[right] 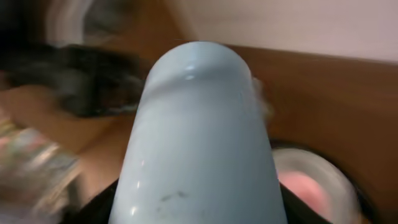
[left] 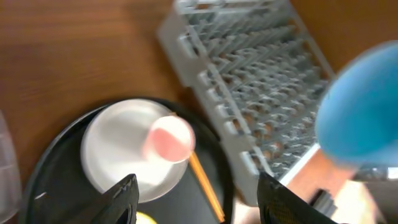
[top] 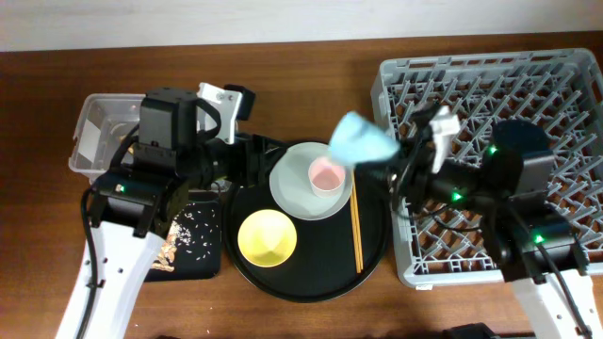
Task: Sort waste into correct bins and load items into the dishwasher rack
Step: 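Place the blue cup upside down in the dish rack with right gripper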
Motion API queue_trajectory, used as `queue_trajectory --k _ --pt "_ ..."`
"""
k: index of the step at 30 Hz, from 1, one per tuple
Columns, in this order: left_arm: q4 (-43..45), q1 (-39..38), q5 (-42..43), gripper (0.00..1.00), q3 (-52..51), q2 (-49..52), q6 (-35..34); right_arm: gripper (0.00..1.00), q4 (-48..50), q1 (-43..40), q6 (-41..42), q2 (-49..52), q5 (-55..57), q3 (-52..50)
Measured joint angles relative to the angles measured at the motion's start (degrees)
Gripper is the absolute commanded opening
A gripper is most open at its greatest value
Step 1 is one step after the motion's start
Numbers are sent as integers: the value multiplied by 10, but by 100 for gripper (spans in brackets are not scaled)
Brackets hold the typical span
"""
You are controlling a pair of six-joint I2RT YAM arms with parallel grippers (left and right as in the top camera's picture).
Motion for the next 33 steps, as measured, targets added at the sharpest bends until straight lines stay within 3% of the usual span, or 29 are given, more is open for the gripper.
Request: queue_trajectory --k 3,6,8,14,22,27,33 --pt "-11 1 -43 72 0 1 -1 46 -60 -35 2 8 175 0" --pt "-32 1 -84 73 0 1 2 46 -64 -63 -1 54 288 1" --pt "-48 1 -92 74 -1 5 2 46 -86 -64 -7 110 318 26" --pt "-76 1 -102 74 -2 53 2 46 -226 -65 -33 322 368 280" --pt "-79 1 -102 74 -2 95 2 47 -222 -65 -37 476 372 310" --pt "-72 1 -102 74 -2 95 2 92 -229 -65 -43 499 373 310" --pt "-67 1 -102 74 -2 95 2 94 -249 -65 -43 499 372 311"
